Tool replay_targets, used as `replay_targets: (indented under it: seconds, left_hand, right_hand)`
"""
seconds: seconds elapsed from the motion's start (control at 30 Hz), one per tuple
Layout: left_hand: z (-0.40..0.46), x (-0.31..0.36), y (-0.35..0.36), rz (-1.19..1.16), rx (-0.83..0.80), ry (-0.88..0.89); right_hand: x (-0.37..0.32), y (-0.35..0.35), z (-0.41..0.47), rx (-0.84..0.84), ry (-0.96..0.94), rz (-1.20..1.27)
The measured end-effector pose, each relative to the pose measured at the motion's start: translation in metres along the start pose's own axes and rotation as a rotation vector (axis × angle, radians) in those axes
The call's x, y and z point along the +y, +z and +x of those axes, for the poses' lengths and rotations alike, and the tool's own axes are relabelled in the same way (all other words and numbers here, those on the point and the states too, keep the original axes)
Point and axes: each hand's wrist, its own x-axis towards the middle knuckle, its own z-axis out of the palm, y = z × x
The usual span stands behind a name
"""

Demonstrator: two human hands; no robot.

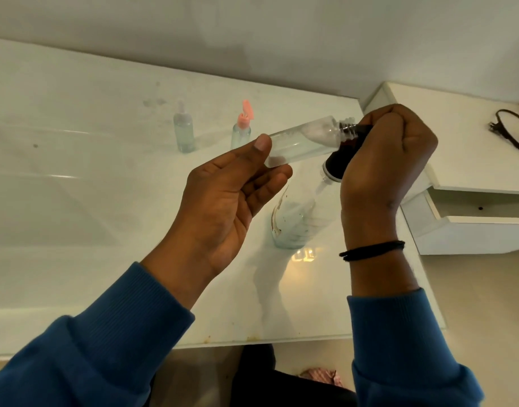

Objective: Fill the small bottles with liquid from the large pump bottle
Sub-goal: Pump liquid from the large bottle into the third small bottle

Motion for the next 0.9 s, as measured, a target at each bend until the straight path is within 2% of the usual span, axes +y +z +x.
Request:
replay_targets:
  seconds: [0.27,0.67,0.9]
  left_hand:
    - [0.0,0.0,0.001,0.002,-0.011,-0.003]
    - [0.001,-0.001,-0.001,-0.001,-0.01,-0.005]
    - [0.001,0.0,0.0,-0.002,-0.02,-0.005]
  right_hand:
    - [0.003,-0.004,0.009,0.028,0.026,-0.107]
    - [0.0,-0.001,0.008,-0.064,-0.064,-0.004]
    - [-0.004,-0.003,0.012,-0.049,-0.015,0.002]
